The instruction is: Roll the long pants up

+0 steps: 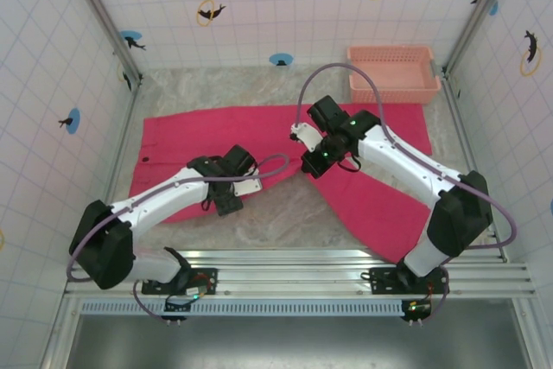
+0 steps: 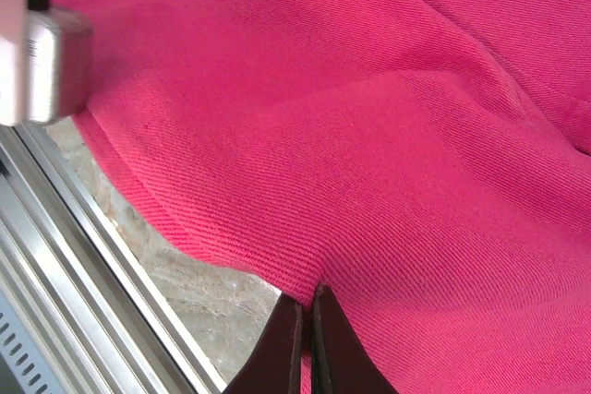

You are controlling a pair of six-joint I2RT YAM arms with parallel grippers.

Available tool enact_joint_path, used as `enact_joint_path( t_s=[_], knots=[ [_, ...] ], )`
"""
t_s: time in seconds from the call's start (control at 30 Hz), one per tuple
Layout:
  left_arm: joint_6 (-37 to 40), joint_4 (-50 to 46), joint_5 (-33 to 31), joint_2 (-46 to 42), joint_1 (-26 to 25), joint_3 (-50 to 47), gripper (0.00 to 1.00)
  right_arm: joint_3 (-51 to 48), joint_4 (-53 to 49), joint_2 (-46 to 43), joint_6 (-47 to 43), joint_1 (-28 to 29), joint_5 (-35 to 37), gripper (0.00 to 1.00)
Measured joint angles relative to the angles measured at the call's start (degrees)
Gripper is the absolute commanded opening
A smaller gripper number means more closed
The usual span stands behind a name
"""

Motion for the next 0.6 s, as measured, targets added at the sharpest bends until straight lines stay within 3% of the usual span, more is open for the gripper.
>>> enact_joint_path(
  t_s=[0.27,0.47,0.6],
  knots=[
    [-2.60,-1.42,-8.15,2.69,0.87,3.78,0.00,0.00,-1.57,-0.13,-1.77,-2.93,-1.75,0.00],
    [-0.22,-5.22,-11.91,3.17,3.21,16.33,0.00,0.02,-2.49,-0.35,-2.99,-6.40,-2.32,0.01],
    [4.74,-6.08,-12.57,7.91,6.38,27.52,0.00,4.20,-3.48,2.32,-4.00,-7.85,-2.89,0.01]
  ],
)
